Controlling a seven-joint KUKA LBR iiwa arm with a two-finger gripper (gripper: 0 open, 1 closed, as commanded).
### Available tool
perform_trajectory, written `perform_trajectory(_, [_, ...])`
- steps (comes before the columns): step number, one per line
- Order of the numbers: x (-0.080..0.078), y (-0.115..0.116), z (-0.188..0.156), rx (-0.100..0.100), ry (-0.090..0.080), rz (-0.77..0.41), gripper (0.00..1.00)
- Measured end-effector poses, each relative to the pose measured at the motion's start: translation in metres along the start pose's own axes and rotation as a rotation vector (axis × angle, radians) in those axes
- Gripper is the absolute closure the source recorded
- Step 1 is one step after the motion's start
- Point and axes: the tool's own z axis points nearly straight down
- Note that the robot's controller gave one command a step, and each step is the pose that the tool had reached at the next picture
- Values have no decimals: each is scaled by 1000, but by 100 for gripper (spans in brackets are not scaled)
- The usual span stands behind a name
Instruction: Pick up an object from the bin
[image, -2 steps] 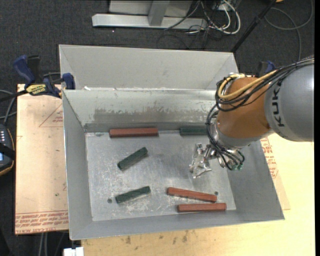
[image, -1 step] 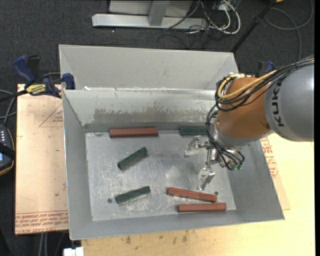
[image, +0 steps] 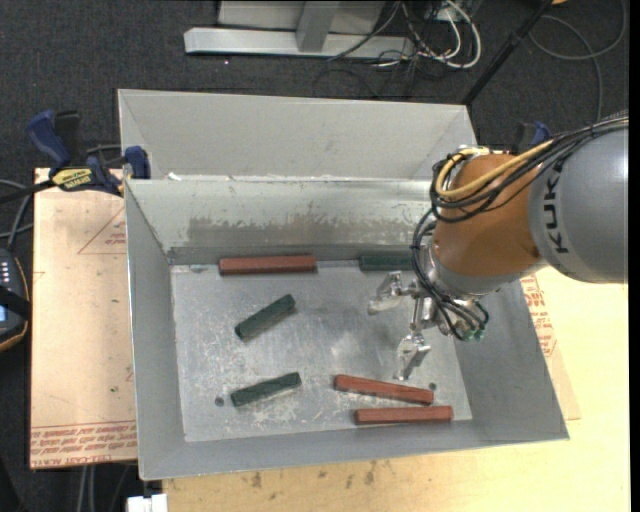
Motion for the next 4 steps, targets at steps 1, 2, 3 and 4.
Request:
perform_trajectory(1, [59,22,27,0,0,73,100])
perform_trajectory(2, [59,22,27,0,0,73,100])
perform_trajectory(3, [59,22,26,0,1,73,100])
perform_trajectory(4, [62,18,12,2,-5,-58,100])
